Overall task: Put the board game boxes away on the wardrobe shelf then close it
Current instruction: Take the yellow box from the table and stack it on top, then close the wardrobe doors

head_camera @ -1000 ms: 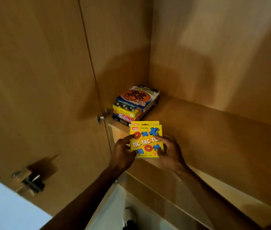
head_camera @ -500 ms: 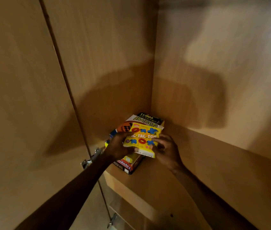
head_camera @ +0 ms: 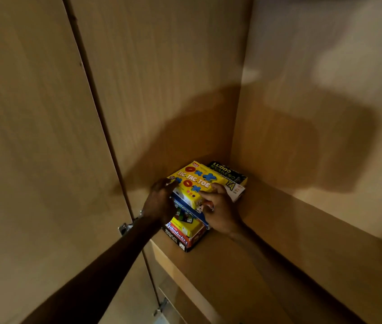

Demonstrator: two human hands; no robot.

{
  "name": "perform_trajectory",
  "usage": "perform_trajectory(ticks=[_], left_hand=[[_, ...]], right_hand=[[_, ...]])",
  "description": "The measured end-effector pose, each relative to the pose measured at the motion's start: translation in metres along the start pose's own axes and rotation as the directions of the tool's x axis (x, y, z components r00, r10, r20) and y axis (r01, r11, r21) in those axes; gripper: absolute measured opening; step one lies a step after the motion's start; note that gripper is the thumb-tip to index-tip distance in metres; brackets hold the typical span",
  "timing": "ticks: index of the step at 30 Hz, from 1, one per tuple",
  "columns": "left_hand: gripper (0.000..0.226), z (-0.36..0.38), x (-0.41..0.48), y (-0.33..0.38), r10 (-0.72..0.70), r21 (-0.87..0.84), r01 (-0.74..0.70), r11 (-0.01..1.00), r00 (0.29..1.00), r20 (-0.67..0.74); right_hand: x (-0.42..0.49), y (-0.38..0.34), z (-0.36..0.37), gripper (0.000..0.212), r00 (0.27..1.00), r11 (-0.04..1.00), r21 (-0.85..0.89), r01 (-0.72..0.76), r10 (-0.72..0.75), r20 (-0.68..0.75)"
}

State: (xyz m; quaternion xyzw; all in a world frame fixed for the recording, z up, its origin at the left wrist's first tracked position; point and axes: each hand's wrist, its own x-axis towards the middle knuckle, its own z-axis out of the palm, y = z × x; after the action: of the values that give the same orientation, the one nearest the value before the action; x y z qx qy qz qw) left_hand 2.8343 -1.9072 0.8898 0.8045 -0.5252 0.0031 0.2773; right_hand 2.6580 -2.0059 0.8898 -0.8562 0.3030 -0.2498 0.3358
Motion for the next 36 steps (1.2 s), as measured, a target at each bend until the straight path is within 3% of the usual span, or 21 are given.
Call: perform_trajectory(ticks=[3, 6, 9, 11, 14, 18, 23, 32, 36], left_hand=[[0.072, -0.004, -0.004, 0.004, -0.015, 0.003, 0.015, 1.000, 0.999, 0.050], [0.064, -0.007, -0.011, 0.007, -0.044, -0.035, 0.047, 0.998, 0.997, 0.068], [0.048, -0.009, -0.031, 0.017, -0.165, -0.165, 0.166, 0.972, 0.986, 0.020], [0.042, -0.009, -0.053, 0.024, -0.249, -0.256, 0.240, 0.936, 0.968, -0.004], [0.035, -0.002, -0.094, 0.026, -0.272, -0.375, 0.263, 0.889, 0.962, 0.030], [0.028, 0.000, -0.147, 0.037, -0.327, -0.483, 0.319, 0.815, 0.943, 0.071], [0.031, -0.005, -0.208, 0.054, -0.269, -0.556, 0.287, 0.780, 0.956, 0.116], [0.027, -0.039, -0.344, 0.044, -0.029, -0.624, 0.149, 0.767, 0.980, 0.198], [0.024, -0.064, -0.419, 0.030, -0.007, -0.687, 0.194, 0.700, 0.964, 0.265]], right_hand=[[-0.001, 0.001, -0.001, 0.051, 1.000, 1.000, 0.019, -0.001, 0.001, 0.024], [-0.007, 0.001, -0.008, 0.052, 0.998, 1.000, 0.012, 0.020, -0.021, 0.052], [-0.022, -0.004, -0.010, 0.043, 0.996, 0.993, 0.108, 0.052, -0.043, -0.079], [-0.040, -0.006, -0.010, 0.037, 0.985, 0.975, 0.219, 0.034, 0.004, -0.171], [-0.073, -0.008, -0.004, 0.035, 0.982, 0.936, 0.351, -0.012, 0.077, -0.171], [-0.121, -0.014, 0.006, 0.032, 0.967, 0.921, 0.373, -0.109, 0.185, -0.174], [-0.193, -0.033, 0.012, 0.031, 0.953, 0.912, 0.360, -0.196, 0.264, -0.150], [-0.352, -0.085, 0.047, 0.027, 0.857, 0.872, 0.406, -0.273, 0.412, -0.309], [-0.438, -0.122, 0.077, 0.028, 0.784, 0.856, 0.426, -0.295, 0.471, -0.404]])
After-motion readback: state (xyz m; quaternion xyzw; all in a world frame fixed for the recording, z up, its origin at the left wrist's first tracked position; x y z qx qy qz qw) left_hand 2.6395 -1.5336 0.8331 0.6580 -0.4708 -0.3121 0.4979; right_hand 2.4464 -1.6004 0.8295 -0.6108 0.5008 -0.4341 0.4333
